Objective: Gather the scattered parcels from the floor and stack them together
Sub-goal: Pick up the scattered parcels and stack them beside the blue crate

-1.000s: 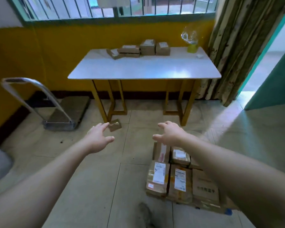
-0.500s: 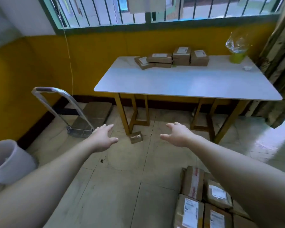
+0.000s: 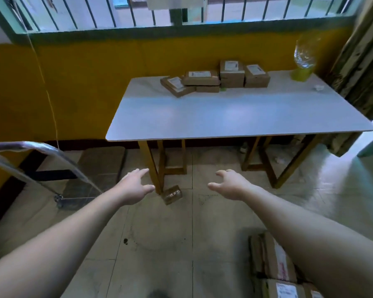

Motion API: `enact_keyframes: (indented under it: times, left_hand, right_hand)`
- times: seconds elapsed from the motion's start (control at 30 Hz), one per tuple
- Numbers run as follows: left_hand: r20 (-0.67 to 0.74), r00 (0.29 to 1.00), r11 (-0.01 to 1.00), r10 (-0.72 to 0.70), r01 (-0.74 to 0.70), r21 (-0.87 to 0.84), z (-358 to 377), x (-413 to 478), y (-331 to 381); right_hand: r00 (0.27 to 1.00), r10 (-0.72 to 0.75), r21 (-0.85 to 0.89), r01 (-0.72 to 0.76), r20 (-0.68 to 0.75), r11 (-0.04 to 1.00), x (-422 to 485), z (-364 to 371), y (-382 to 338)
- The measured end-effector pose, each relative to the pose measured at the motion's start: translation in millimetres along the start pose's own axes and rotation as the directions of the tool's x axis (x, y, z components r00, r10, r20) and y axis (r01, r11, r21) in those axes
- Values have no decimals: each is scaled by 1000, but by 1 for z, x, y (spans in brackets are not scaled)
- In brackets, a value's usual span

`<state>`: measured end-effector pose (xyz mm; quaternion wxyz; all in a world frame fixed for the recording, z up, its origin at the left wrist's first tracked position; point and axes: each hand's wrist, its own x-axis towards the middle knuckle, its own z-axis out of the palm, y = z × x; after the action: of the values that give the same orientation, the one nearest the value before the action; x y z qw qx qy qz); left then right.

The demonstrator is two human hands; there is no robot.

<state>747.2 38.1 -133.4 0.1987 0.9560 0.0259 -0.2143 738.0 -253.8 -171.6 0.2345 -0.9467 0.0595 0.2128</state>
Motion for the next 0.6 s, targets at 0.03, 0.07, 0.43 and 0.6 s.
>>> enact_keyframes:
  times: [0.03,0.07,0.43,0.6]
  left_hand:
    - [33,999,1000,12,-12,7,-4,12,-7]
    - [63,998,1000,22,-23,14,-7,23,-12]
    - [266,959,988,102,-129,86,23,156,-18]
    - [287,954,990,85,-113,83,77,238,-44]
  right_hand:
    - [1000,22,11,-22,9,1000,6,8,-8]
    - [999,42,26,-42,14,999,12,14,-14]
    - [976,188,138,-203,114,969,114,59,-12]
    - [977,173,167,-193,127,967,203,112,-6]
